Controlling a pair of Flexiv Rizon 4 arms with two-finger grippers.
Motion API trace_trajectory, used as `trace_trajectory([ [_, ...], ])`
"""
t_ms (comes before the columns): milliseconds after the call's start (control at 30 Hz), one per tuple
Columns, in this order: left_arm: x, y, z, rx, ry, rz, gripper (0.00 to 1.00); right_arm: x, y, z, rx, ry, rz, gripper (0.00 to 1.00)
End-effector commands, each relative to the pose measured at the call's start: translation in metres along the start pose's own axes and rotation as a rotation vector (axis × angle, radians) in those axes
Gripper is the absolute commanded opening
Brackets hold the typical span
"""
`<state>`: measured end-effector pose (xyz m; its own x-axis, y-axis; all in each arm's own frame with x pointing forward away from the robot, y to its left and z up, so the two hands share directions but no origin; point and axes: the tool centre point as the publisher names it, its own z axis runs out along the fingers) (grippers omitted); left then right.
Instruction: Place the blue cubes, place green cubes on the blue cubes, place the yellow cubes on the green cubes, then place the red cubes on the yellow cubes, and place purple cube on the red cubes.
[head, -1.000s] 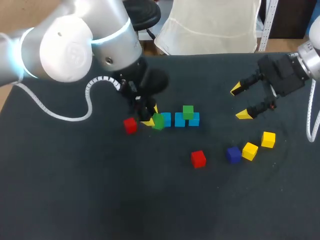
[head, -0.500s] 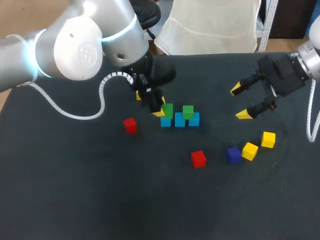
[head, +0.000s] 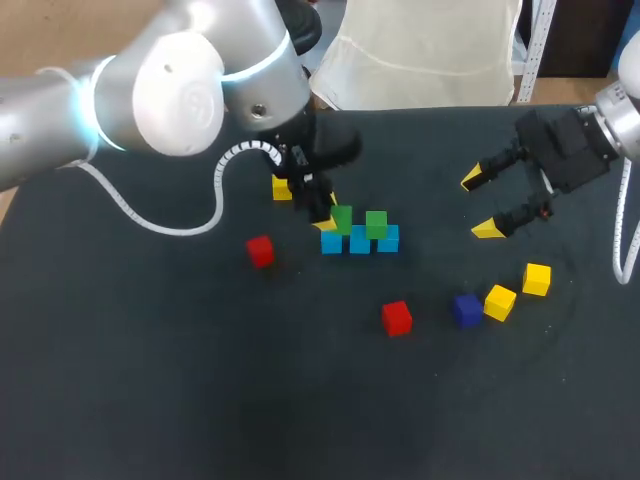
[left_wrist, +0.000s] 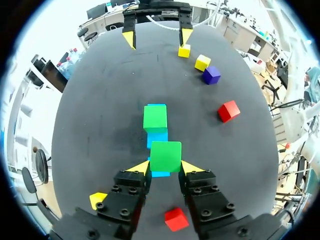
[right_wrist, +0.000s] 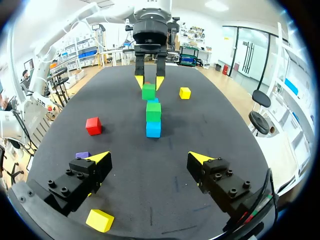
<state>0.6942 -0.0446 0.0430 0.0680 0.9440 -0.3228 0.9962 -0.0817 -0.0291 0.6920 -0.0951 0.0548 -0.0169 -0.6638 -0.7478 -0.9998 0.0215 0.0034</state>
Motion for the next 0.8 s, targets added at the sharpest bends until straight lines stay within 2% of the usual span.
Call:
trace_trajectory([
  [33, -0.0048, 0.0092, 0.0065, 0.018, 0.007, 0.003, 0.00, 0.0004, -0.0006, 0.0001, -0.001, -0.002, -0.001, 1.00],
  [133, -0.0080, 0.0099, 0.0081, 0.019, 0.031, 0.019, 0.00, 0.0004, -0.0006, 0.0001, -0.001, -0.002, -0.001, 1.00],
  [800, -0.0010, 0.0134, 0.0158, 0.042, 0.022, 0.009, 0.00, 0.0004, -0.0006, 0.0001, -0.001, -0.002, -0.001, 1.00],
])
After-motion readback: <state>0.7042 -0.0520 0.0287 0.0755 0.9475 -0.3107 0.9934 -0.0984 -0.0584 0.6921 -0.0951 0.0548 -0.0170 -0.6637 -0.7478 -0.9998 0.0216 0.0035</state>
